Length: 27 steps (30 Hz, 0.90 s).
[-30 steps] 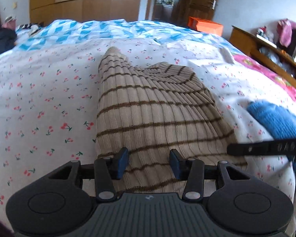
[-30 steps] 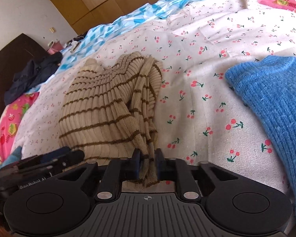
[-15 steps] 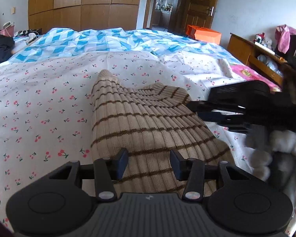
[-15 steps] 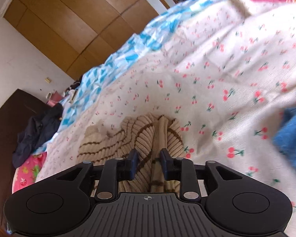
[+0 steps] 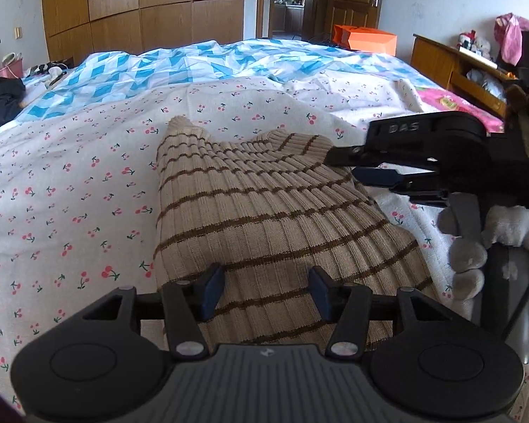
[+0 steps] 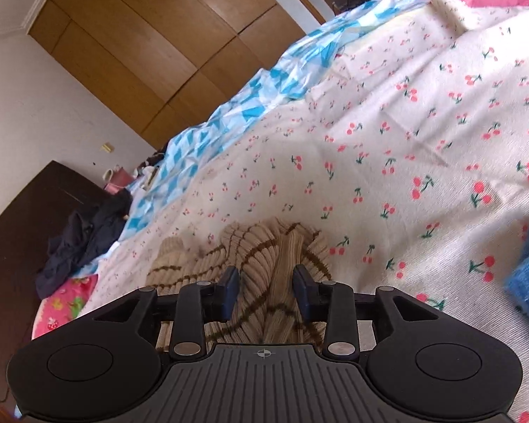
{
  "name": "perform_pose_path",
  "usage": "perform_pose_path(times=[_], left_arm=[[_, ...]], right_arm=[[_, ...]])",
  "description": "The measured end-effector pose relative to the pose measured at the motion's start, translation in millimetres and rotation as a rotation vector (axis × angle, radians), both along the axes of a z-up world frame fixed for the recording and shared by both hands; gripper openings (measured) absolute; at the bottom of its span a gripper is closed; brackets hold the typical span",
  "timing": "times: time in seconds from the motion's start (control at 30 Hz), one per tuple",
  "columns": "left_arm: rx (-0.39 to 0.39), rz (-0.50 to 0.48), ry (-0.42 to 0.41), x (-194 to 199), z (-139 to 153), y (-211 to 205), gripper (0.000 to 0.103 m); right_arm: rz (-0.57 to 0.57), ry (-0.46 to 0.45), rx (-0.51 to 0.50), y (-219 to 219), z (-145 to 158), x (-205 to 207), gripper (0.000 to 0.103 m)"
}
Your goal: Fold small clothes
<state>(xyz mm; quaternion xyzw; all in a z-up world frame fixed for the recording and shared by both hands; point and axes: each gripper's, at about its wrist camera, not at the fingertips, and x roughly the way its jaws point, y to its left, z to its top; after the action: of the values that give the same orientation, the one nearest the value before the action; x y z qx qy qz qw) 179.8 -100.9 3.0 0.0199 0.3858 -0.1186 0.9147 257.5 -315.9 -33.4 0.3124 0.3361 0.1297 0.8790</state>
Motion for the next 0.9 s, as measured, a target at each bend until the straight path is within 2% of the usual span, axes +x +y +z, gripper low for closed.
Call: perform_pose_path(times=[0.17, 0.27, 0.4, 0.53, 0.8, 0.9], left_arm=[[0.039, -0.003, 0.0, 0, -1, -6, 0.058], [0.048, -0.006, 0.0, 0, -1, -9, 0.058], [0.039, -0.005, -0.004, -1, -3, -8, 0.059], [0.033, -0.007, -0.001, -2, -4, -7, 0.06], [0.016, -0.008, 0.003, -1, -5, -3, 0.061], [0.013, -0.007, 0.003, -1, -5, -4, 0.061]], right_arm=[[0.035, -0.017, -0.036, 12, -3, 7, 0.035], [0.021, -0.007, 0.003, 3, -3, 7, 0.035], [0.018, -0.069, 0.037, -7, 11, 1, 0.035], [0.055, -0.017, 0.071, -3, 1, 6, 0.035], [0.047, 0.067, 0.241, -24, -20, 11, 0.034], [0.069, 0.035, 0.341, -30, -12, 8, 0.033]])
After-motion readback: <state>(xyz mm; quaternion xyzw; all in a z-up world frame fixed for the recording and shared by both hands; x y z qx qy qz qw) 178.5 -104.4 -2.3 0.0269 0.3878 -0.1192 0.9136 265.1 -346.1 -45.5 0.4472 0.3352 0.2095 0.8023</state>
